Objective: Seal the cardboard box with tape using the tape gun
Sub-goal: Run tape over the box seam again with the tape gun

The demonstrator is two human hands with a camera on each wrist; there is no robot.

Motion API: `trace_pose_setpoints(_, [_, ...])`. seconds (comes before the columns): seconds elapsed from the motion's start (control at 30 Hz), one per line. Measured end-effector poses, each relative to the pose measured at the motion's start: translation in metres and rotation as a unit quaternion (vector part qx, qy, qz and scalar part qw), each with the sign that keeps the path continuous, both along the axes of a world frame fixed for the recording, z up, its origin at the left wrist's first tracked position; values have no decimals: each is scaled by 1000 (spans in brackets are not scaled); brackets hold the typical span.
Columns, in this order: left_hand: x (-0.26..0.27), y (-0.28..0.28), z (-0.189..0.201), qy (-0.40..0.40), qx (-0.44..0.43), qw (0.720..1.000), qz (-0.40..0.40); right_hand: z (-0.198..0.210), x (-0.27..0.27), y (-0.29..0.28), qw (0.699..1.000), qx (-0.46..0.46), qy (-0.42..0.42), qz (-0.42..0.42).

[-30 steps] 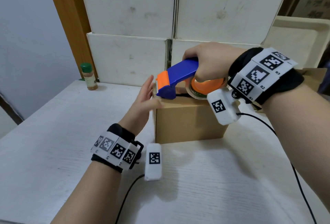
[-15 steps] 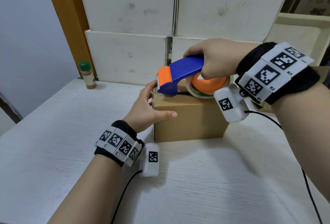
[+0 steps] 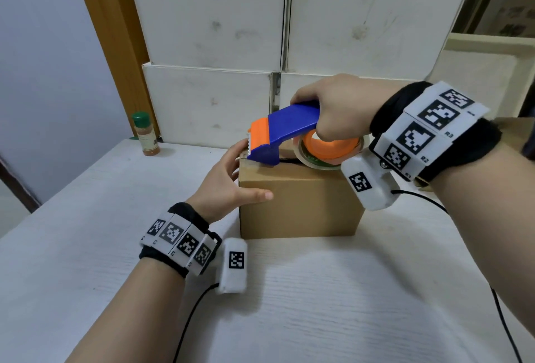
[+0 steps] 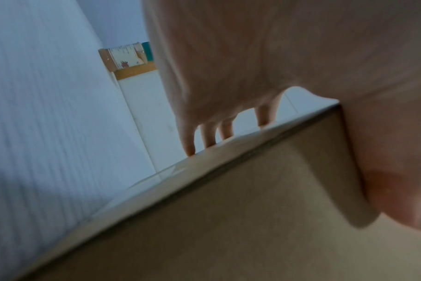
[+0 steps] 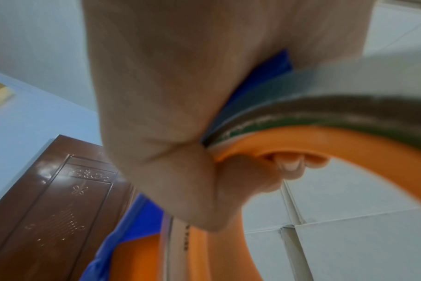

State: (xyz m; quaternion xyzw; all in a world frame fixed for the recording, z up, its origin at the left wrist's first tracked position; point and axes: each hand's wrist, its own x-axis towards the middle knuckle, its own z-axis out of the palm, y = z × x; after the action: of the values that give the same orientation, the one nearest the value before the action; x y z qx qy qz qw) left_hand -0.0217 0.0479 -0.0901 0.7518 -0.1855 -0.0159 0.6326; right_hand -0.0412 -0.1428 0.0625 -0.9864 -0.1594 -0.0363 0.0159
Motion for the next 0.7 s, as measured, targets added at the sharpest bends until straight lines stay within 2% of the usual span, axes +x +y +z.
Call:
trace_pose_setpoints(0.3, [3, 6, 1, -14, -3, 1000, -10, 1, -1, 5, 1000, -13, -22, 18])
trace_pose_setpoints(0.7, [2, 16, 2, -28, 1, 1000, -10, 6, 0, 11, 1000, -23, 5, 17])
